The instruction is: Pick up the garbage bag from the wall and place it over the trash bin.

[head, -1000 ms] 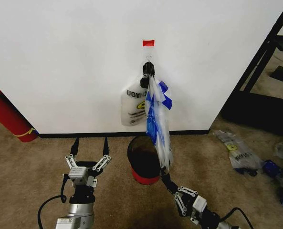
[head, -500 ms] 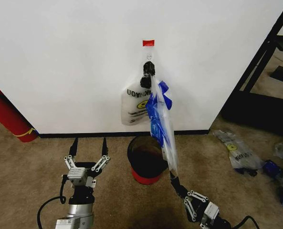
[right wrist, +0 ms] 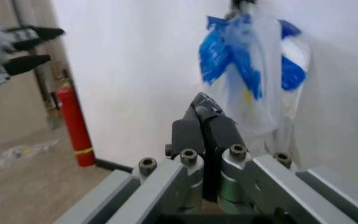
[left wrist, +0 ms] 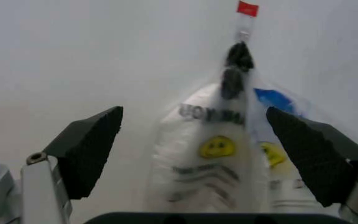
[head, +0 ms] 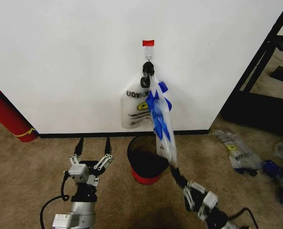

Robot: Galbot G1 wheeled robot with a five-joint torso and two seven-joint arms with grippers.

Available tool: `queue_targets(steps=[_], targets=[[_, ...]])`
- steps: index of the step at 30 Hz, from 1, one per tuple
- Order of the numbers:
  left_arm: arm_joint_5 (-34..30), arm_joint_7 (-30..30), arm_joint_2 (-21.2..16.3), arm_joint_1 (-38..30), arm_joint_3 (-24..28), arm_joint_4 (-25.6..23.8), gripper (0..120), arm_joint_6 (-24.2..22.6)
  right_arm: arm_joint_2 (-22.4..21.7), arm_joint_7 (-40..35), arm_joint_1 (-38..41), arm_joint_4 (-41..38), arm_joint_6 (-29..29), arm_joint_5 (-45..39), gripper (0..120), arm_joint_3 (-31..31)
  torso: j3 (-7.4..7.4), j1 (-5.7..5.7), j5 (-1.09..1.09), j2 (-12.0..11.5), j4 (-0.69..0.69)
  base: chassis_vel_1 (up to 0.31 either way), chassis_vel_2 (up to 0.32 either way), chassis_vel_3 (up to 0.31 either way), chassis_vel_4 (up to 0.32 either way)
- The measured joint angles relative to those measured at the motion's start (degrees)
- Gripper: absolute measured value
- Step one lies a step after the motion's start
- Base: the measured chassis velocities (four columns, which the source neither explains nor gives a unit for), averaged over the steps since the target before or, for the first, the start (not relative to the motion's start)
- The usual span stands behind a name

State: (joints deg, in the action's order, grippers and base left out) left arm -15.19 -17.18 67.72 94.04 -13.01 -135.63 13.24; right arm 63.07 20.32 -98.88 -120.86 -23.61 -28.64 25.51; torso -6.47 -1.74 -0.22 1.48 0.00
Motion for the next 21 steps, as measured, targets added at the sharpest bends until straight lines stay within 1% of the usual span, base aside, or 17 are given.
queue_targets(steps=[1,3,4,5,7,9,10,11,13,14,15,17,19,20,21], targets=[[-2.42,-0.2,-1.18,-1.53,0.86,-0.54,90,-1.54,0.11,-0.85,0.54,-0.01,0.82,-0.4,0,-0.12,0.0,0.0,-0.02,0.0,-0.04,0.0,0.0,0.0,0.0],[-3.63,-0.29,-1.86,-2.38,1.27,-0.79,89,-2.33,0.13,-1.08,0.71,-0.01,1.04,-0.45,0,-0.14,0.0,0.0,-0.03,0.0,-0.04,0.0,0.0,0.0,0.0],[-8.68,-0.7,-4.37,-5.83,2.59,-1.82,88,-5.1,0.23,-1.95,1.39,0.1,1.89,-0.4,0,-0.18,0.0,0.0,-0.02,0.0,-0.07,0.0,0.0,0.0,0.0],[-12.48,-1.04,-6.27,-8.43,3.55,-2.53,88,-7.14,0.33,-2.27,1.62,0.32,2.19,0.22,0,-0.18,0.0,0.0,-0.01,0.0,-0.07,0.0,0.0,0.0,0.0],[-18.39,-1.68,-9.3,-12.93,5.91,-3.36,88,-10.24,0.77,-3.11,1.66,0.4,2.75,1.56,0,-0.15,0.0,0.0,-0.02,0.0,-0.05,0.0,0.0,0.0,0.0],[-22.68,-2.51,-11.01,-17.11,8.48,-3.5,88,-12.73,1.32,-3.66,1.95,0.5,3.13,2.76,0,-0.11,0.0,0.0,-0.01,0.0,-0.06,0.0,0.0,0.0,0.0],[-22.68,-2.51,-11.01,-17.11,8.48,-3.5,88,-12.73,1.32,-3.66,1.95,0.5,3.13,2.76,0,-0.11,0.0,0.0,-0.01,0.0,-0.06,0.0,0.0,0.0,0.0],[-25.59,-3.31,-11.56,-20.48,10.81,-3.28,88,-14.54,1.9,-4.17,2.43,0.65,3.61,3.7,0,-0.09,0.0,0.0,-0.01,0.0,-0.05,0.0,0.0,0.0,0.0],[-29.69,-4.69,-11.44,-25.96,13.97,-2.47,87,-17.0,2.49,-4.77,2.91,0.8,4.13,4.5,0,-0.1,-0.01,0.0,-0.02,0.0,-0.04,0.0,0.0,0.0,0.0],[-29.92,-4.77,-11.41,-26.29,14.13,-2.42,87,-17.14,2.52,-4.8,2.93,0.81,4.15,4.56,0,-0.11,-0.01,0.0,-0.02,0.0,-0.04,0.0,0.0,0.0,0.0],[-32.79,-5.9,-10.71,-31.21,16.34,-1.6,86,-19.09,2.98,-4.95,3.21,1.13,4.28,5.51,0,-0.1,-0.01,0.0,-0.01,0.0,-0.06,0.0,0.0,0.0,0.0],[-35.07,-7.47,-9.38,-37.18,18.99,0.58,83,-21.36,3.33,-4.99,3.07,1.4,4.29,6.32,0,-0.05,-0.01,0.0,-0.01,0.0,-0.07,0.0,0.0,0.0,0.0],[-35.45,-7.79,-9.14,-38.22,19.47,1.09,82,-21.79,3.38,-4.99,2.97,1.45,4.29,6.44,0,0.0,-0.01,0.0,-0.01,0.0,-0.07,0.0,0.0,0.0,0.0],[-37.48,-9.12,-8.31,-41.25,20.97,2.67,80,-23.44,3.47,-4.99,2.62,1.63,4.15,6.73,0,0.27,-0.01,-0.01,0.0,0.0,-0.06,0.0,0.0,0.0,0.0],[-38.38,-9.56,-8.06,-41.94,21.32,3.04,79,-23.83,3.48,-4.99,2.5,1.68,4.07,6.76,0,0.4,-0.01,0.0,-0.01,0.0,-0.05,0.0,0.0,0.0,0.0]])
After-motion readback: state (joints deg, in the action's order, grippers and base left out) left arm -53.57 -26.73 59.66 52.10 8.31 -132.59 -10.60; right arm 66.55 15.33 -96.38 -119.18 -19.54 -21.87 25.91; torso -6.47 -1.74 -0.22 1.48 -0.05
